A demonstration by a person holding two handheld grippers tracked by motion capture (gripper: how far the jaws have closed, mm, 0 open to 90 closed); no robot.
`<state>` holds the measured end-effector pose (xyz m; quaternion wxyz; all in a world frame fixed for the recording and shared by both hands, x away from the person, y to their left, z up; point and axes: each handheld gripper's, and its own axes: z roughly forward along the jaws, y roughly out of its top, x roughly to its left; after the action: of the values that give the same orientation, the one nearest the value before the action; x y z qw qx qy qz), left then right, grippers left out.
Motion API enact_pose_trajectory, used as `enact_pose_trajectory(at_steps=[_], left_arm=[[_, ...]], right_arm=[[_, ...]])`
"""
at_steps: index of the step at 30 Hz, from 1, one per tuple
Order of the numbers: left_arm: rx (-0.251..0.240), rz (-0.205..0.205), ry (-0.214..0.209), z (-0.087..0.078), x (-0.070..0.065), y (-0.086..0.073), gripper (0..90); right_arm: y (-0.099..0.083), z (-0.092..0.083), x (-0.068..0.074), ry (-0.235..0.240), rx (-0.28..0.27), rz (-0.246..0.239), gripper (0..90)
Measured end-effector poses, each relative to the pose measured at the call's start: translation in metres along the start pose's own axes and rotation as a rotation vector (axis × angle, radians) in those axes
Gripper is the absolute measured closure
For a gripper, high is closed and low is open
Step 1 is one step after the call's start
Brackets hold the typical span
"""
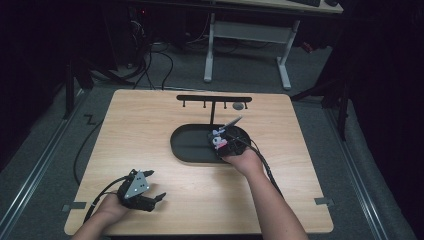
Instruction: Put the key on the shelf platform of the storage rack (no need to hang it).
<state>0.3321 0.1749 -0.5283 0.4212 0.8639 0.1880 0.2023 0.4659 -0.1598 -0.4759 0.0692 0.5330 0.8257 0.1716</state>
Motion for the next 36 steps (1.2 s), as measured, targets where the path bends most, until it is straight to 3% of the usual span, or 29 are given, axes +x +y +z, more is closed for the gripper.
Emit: enact_pose_trajectory(at_steps=[3,11,14,26,36], left_arm=[[0.002,-0.001,0.001,0.000,0.000,0.000,15.5],[0.006,0.001,0.003,0.000,0.000,0.000,15.5],[0.007,0.000,0.004,0.000,0.000,0.000,15.5],[0.013,0.002,0.009,0.001,-0.001,0.001,15.5],[0.021,0.014,0.018,0.001,-0.002,0.001,15.5]], right_arm=[[0.000,-0.003,0.000,-0.002,-0.020,0.011,28.5],[-0.003,-0.018,-0.002,-0.014,-0.056,0.029,25.6],[-0.006,-0.024,0.001,-0.029,-0.086,0.008,24.1],[-0.036,-0.035,0.004,-0.031,-0.176,-0.002,21.4],[-0.071,-0.044,0.005,-0.043,-0.294,-0.016,20.2]])
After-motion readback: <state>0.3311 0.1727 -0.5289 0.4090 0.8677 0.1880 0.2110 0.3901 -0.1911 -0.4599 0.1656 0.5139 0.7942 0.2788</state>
